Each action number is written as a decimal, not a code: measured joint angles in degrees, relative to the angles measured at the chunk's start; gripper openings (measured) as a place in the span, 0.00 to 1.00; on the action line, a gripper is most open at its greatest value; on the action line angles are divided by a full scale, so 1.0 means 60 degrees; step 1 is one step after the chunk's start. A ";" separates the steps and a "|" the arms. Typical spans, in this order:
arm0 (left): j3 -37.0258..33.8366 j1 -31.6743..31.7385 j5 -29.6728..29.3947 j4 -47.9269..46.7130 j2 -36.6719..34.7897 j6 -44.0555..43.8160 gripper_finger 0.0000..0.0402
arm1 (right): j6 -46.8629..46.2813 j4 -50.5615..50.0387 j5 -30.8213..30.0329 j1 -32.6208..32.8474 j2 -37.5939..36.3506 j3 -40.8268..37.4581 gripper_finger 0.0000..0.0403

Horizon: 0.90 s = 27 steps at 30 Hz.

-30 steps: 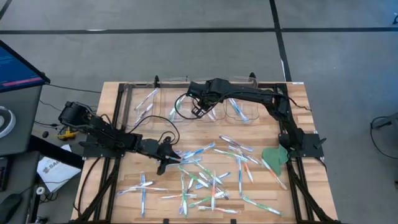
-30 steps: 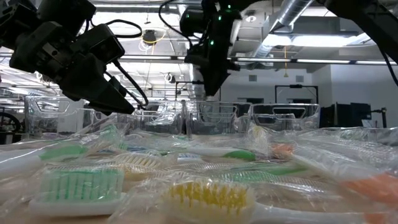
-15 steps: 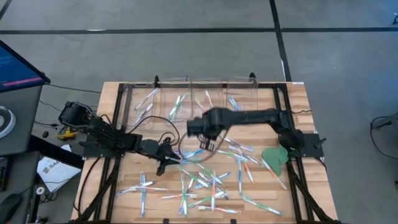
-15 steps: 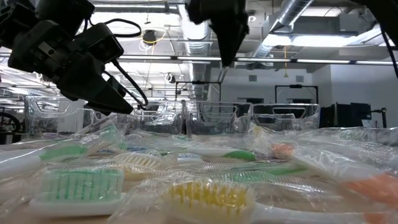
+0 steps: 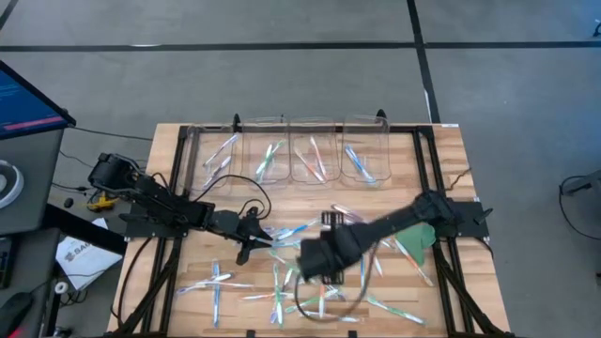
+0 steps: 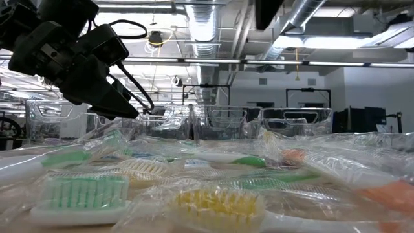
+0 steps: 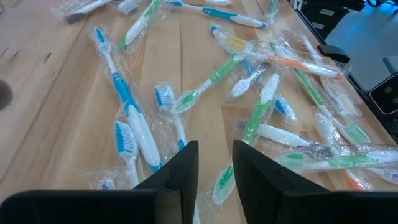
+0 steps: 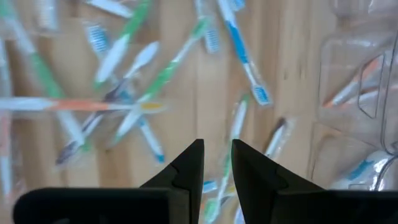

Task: Pick & Place Toothbrushes
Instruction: Put the orange toothbrush into the middle right transparent bin

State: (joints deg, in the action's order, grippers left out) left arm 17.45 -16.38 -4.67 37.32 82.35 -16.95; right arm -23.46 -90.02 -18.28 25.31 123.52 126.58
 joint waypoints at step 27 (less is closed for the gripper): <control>0.0000 0.0000 -0.0004 0.0038 0.0000 0.0251 0.23 | 0.1435 0.2084 -0.0933 0.0527 0.0091 -0.0248 0.19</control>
State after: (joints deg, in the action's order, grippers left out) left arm 17.45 -16.38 -4.69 37.55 82.35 -15.44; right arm -14.85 -77.52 -23.88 28.47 124.07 125.10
